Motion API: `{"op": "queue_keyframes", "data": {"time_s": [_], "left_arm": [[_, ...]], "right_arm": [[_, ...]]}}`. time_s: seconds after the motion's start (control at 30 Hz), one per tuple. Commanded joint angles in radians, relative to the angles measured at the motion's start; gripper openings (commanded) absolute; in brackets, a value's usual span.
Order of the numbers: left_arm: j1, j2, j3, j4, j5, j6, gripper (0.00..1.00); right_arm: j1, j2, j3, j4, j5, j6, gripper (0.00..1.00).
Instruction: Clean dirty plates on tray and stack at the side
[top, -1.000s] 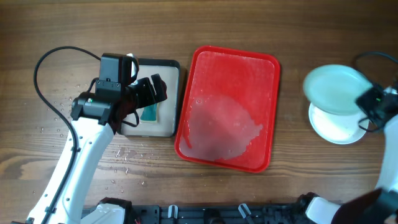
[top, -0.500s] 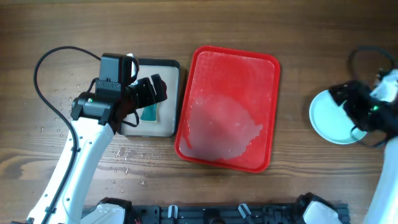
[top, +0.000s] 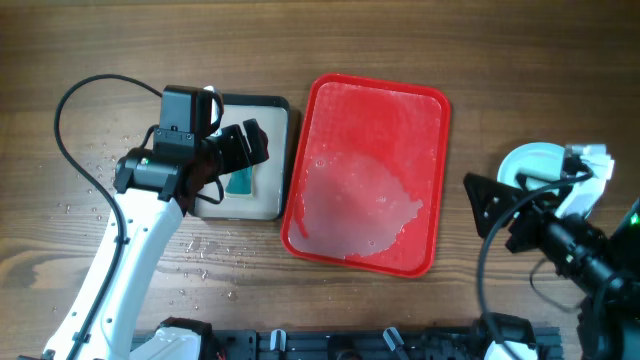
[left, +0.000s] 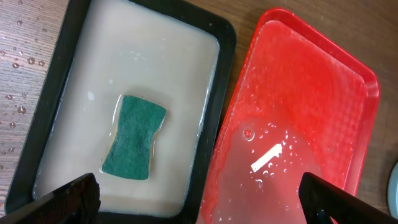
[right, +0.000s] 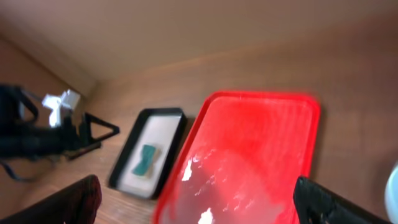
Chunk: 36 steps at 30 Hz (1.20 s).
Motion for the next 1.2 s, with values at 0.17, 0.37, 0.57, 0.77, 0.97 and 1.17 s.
{"op": "queue_keyframes", "data": {"time_s": [0.17,0.37,0.57,0.77,0.97,1.17], "left_arm": [[0.004,-0.005,0.015,0.002,0.008,-0.006,1.0],[0.004,-0.005,0.015,0.002,0.008,-0.006,1.0],[0.004,-0.005,0.015,0.002,0.008,-0.006,1.0],[0.004,-0.005,0.015,0.002,0.008,-0.006,1.0],[0.004,-0.005,0.015,0.002,0.008,-0.006,1.0],[-0.026,-0.171,0.003,-0.064,-0.077,0.044,1.0]], "right_arm": [[0.065,-0.412,-0.642,0.526,0.05,-0.187,1.0],[0.066,-0.687,-1.006,0.796,0.05,-0.188,1.0],[0.068,-0.688,-1.147,1.026,0.069,-0.19,1.0],[0.068,-0.674,-1.147,1.014,0.069,-0.19,1.0],[0.068,-0.674,-1.147,1.014,0.069,-0.19,1.0],[0.068,-0.674,-1.147,1.014,0.069,-0.19,1.0]]}}
